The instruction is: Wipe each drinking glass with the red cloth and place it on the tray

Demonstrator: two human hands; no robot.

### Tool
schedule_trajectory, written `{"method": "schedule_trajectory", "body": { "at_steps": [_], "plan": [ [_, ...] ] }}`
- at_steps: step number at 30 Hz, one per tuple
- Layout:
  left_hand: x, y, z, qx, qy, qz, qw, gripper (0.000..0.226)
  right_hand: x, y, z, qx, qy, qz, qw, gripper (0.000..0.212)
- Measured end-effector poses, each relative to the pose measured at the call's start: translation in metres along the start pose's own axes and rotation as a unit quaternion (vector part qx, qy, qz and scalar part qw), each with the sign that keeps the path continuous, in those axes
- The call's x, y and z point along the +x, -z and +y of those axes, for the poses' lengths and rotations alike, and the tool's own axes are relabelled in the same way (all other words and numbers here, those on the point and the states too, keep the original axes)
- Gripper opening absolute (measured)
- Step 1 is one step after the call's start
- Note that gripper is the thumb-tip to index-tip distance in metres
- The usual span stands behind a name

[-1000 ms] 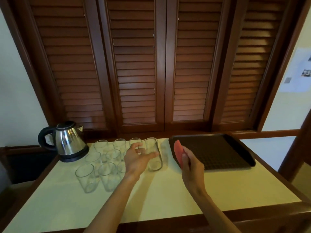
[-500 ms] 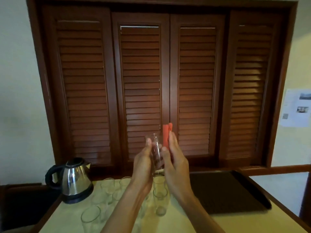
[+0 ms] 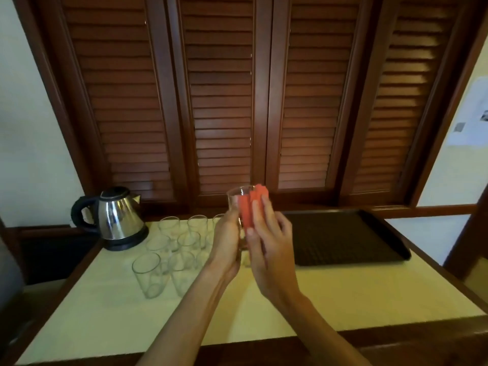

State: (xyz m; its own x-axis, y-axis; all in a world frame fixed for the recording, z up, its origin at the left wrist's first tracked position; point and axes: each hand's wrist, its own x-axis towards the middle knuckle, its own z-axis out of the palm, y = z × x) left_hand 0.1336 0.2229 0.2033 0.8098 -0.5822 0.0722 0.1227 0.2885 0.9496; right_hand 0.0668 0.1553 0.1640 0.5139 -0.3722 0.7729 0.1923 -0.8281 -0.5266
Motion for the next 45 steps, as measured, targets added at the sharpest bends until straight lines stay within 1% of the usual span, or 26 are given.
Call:
{"method": "schedule_trajectory", "body": {
  "at_steps": [2,3,6,7,10,11,14,15,18,19,20,22,23,26,28,30,31,32,34,35,36,39,40,42,43,45],
  "plan": [
    [-0.002,-0.011,-0.018,0.013,0.006,-0.011,1.0,0.048,0.019,0.009,0.011,0.014,-0.062,0.021,0.998,0.053],
    [-0.001,-0.016,-0.023,0.002,0.004,-0.009,1.0,0.047,0.019,0.011,0.014,0.018,-0.059,0.004,0.998,0.055],
    [0.009,-0.019,-0.033,-0.045,0.011,0.03,0.998,0.043,-0.012,0.008,0.021,0.028,0.013,-0.088,0.996,0.055],
    [0.01,-0.021,-0.037,-0.04,0.013,0.023,0.999,0.044,-0.014,0.01,0.027,0.039,0.005,-0.094,0.995,0.054],
    [0.009,-0.035,-0.051,0.004,0.033,0.002,0.999,0.053,0.015,0.025,0.045,0.085,-0.089,-0.063,0.99,0.056],
    [0.011,-0.039,-0.053,0.0,0.034,0.008,0.999,0.054,0.017,0.027,0.048,0.085,-0.089,-0.074,0.99,0.058],
    [0.02,-0.036,-0.046,-0.043,0.02,0.043,0.998,0.058,-0.007,0.029,0.048,0.062,-0.011,-0.142,0.988,0.059],
    [0.021,-0.038,-0.045,-0.031,0.015,0.047,0.998,0.06,-0.01,0.031,0.051,0.081,-0.017,-0.151,0.985,0.061],
    [0.019,-0.047,-0.052,0.043,0.021,0.02,0.999,0.059,0.011,0.038,0.061,0.156,-0.147,-0.11,0.971,0.062],
    [0.021,-0.048,-0.051,0.044,0.028,0.016,0.999,0.057,0.014,0.038,0.059,0.154,-0.14,-0.103,0.973,0.062],
    [0.024,-0.046,-0.048,0.032,0.031,0.02,0.999,0.057,0.011,0.037,0.055,0.147,-0.111,-0.11,0.977,0.062],
    [0.031,-0.041,-0.036,0.004,0.021,0.043,0.999,0.059,0.002,0.032,0.048,0.142,-0.051,-0.142,0.978,0.064],
    [0.033,-0.04,-0.033,0.006,0.013,0.05,0.999,0.062,0.002,0.03,0.05,0.151,-0.052,-0.149,0.976,0.064],
    [0.029,-0.043,-0.037,0.037,0.022,0.032,0.999,0.071,0.028,0.028,0.06,0.189,-0.163,-0.109,0.962,0.062],
    [0.031,-0.041,-0.037,0.031,0.004,0.049,0.998,0.064,0.028,0.027,0.055,0.167,-0.138,-0.107,0.97,0.062],
    [0.038,-0.034,-0.032,0.005,-0.019,0.088,0.996,0.056,0.011,0.021,0.046,0.146,-0.068,-0.154,0.975,0.064],
    [0.04,-0.031,-0.031,-0.002,-0.026,0.099,0.995,0.052,0.006,0.019,0.048,0.152,-0.048,-0.16,0.974,0.065],
    [0.038,-0.032,-0.032,0.011,-0.024,0.09,0.996,0.049,0.009,0.02,0.053,0.172,-0.07,-0.152,0.971,0.065],
    [0.032,-0.035,-0.043,0.044,-0.001,0.054,0.998,0.048,0.029,0.022,0.062,0.201,-0.152,-0.096,0.963,0.063],
    [0.03,-0.038,-0.044,0.042,0.016,0.046,0.998,0.05,0.036,0.023,0.06,0.186,-0.157,-0.081,0.966,0.063],
    [0.029,-0.038,-0.043,0.021,0.029,0.042,0.998,0.054,0.035,0.024,0.054,0.161,-0.133,-0.084,0.974,0.064],
    [0.034,-0.031,-0.033,-0.042,0.025,0.031,0.998,0.067,0.014,0.018,0.045,0.102,0.004,-0.129,0.986,0.067],
    [0.034,-0.03,-0.033,-0.036,0.021,0.028,0.999,0.064,0.015,0.017,0.05,0.106,-0.001,-0.13,0.986,0.067],
    [0.028,-0.032,-0.039,-0.007,0.032,0.013,0.999,0.058,0.033,0.02,0.057,0.126,-0.094,-0.087,0.984,0.067],
    [0.026,-0.033,-0.041,-0.009,0.039,0.005,0.999,0.057,0.041,0.022,0.056,0.129,-0.116,-0.074,0.982,0.066],
    [0.027,-0.029,-0.039,-0.058,0.049,0.003,0.997,0.058,0.033,0.022,0.047,0.112,-0.067,-0.09,0.987,0.063]
  ]
}}
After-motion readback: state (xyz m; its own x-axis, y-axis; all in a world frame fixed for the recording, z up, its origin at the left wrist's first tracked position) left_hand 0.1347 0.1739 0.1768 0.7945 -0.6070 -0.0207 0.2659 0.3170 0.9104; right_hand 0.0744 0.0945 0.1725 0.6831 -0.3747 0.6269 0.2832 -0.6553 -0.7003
